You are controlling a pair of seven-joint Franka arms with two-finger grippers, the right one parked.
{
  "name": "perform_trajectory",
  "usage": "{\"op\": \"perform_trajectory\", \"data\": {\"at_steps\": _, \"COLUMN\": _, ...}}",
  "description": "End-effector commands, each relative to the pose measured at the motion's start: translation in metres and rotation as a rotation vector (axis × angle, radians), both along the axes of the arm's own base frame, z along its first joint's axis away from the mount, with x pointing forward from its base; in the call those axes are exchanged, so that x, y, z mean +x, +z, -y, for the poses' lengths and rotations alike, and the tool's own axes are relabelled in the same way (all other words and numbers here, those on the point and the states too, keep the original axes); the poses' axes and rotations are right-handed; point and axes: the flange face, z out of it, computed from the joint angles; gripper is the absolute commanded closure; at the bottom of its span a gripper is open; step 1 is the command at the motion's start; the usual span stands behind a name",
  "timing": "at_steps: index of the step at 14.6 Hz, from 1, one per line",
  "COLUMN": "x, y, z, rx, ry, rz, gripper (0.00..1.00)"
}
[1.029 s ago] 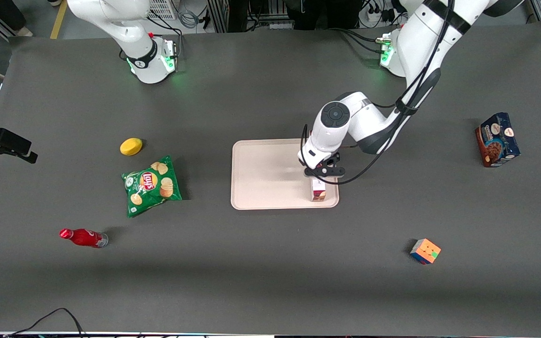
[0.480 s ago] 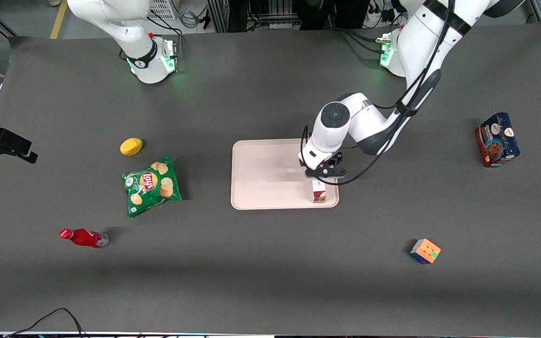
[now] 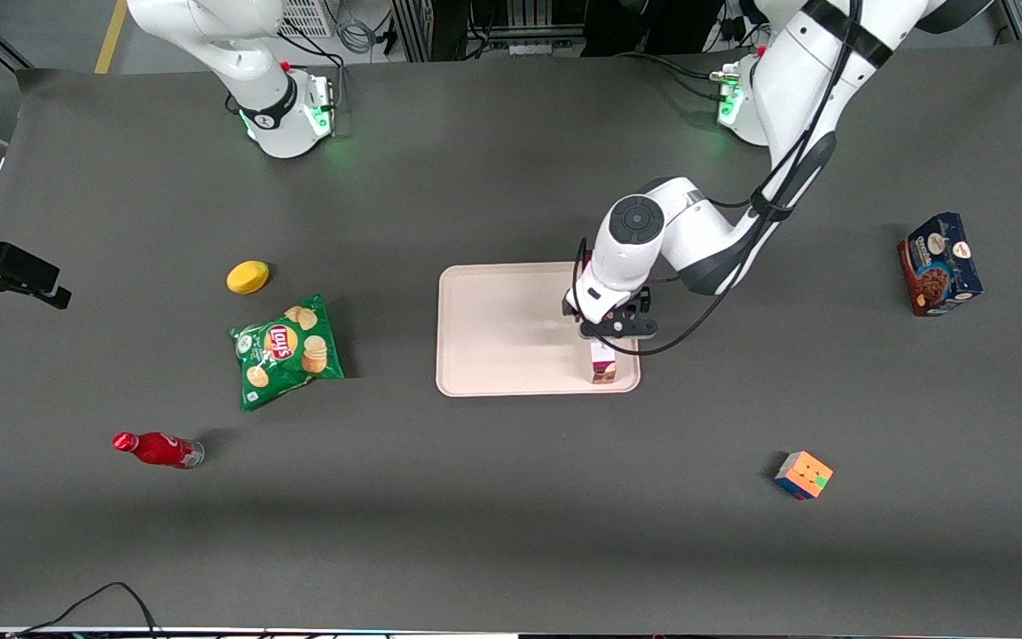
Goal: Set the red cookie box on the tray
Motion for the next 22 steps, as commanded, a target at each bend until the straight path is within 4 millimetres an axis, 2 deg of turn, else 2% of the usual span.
{"op": "perform_trajectory", "data": {"at_steps": 1, "x": 0.013, "y": 0.044, "z": 0.004, "rx": 0.035, "ry": 0.004, "rz": 0.069, "gripper": 0.00}}
{"op": "perform_trajectory", "data": {"at_steps": 2, "x": 0.020, "y": 0.068, "z": 0.007, "rx": 0.068, "ry": 0.011, "rz": 0.076, "gripper": 0.00}}
{"op": "perform_trajectory", "data": {"at_steps": 3, "x": 0.022, "y": 0.097, "z": 0.019, "rx": 0.110, "ry": 0.008, "rz": 0.064, "gripper": 0.00}}
{"op": "perform_trajectory", "data": {"at_steps": 5, "x": 0.034, "y": 0.165, "z": 0.034, "rx": 0.175, "ry": 0.001, "rz": -0.004, "gripper": 0.00}}
{"op": "perform_trajectory", "data": {"at_steps": 7, "x": 0.043, "y": 0.236, "z": 0.027, "rx": 0.163, "ry": -0.006, "rz": -0.082, "gripper": 0.00}}
{"op": "perform_trajectory", "data": {"at_steps": 8, "x": 0.040, "y": 0.276, "z": 0.018, "rx": 0.162, "ry": 0.005, "rz": -0.052, "gripper": 0.00}}
{"op": "perform_trajectory", "data": {"at_steps": 10, "x": 0.045, "y": 0.321, "z": -0.020, "rx": 0.164, "ry": 0.001, "rz": -0.030, "gripper": 0.00}}
{"op": "perform_trajectory", "data": {"at_steps": 12, "x": 0.061, "y": 0.356, "z": -0.086, "rx": 0.158, "ry": -0.059, "rz": -0.043, "gripper": 0.00}}
{"op": "perform_trajectory", "data": {"at_steps": 14, "x": 0.072, "y": 0.382, "z": -0.148, "rx": 0.137, "ry": -0.102, "rz": -0.047, "gripper": 0.00}}
{"op": "perform_trajectory", "data": {"at_steps": 15, "x": 0.074, "y": 0.387, "z": -0.170, "rx": 0.144, "ry": -0.104, "rz": -0.062, "gripper": 0.00}}
{"op": "perform_trajectory", "data": {"at_steps": 18, "x": 0.072, "y": 0.398, "z": -0.209, "rx": 0.152, "ry": -0.051, "rz": -0.056, "gripper": 0.00}}
{"op": "perform_trajectory", "data": {"at_steps": 21, "x": 0.077, "y": 0.384, "z": -0.252, "rx": 0.153, "ry": -0.061, "rz": -0.029, "gripper": 0.00}}
{"op": "perform_trajectory", "data": {"at_steps": 22, "x": 0.072, "y": 0.379, "z": -0.261, "rx": 0.140, "ry": -0.063, "rz": -0.011, "gripper": 0.00}}
